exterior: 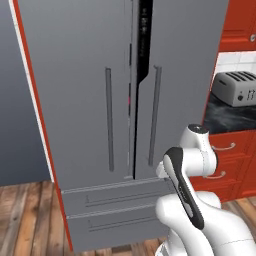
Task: Take the cake and donut from the fridge and place them on the empty tray on the dining counter.
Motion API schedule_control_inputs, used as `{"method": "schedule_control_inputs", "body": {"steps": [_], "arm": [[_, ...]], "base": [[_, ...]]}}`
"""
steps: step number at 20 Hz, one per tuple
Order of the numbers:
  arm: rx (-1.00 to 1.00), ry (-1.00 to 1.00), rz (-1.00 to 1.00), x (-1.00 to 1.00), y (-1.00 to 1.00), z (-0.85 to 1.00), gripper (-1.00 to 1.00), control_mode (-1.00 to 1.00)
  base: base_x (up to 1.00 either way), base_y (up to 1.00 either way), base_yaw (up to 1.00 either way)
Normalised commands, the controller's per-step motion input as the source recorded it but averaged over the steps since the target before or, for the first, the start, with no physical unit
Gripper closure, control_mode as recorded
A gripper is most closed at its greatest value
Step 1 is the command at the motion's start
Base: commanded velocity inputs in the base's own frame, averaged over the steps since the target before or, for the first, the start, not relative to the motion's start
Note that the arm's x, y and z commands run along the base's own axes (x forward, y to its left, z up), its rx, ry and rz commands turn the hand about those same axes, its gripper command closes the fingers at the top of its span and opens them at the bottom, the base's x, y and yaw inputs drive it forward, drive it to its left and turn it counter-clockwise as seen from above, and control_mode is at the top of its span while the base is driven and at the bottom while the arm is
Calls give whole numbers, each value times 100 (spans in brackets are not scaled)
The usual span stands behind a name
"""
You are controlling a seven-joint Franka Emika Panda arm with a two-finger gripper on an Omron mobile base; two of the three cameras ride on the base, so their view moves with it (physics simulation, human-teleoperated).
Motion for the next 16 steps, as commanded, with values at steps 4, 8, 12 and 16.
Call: {"method": "schedule_control_inputs", "body": {"steps": [4,8,12,16], "arm": [[0,0,0,0,0,0,-100,100],[0,0,0,0,0,0,-100,100],[0,0,0,0,0,0,-100,100],[0,0,0,0,0,0,-100,100]], "base": [[-32,21,0],[-28,23,0],[-27,27,0],[-32,29,0]]}}
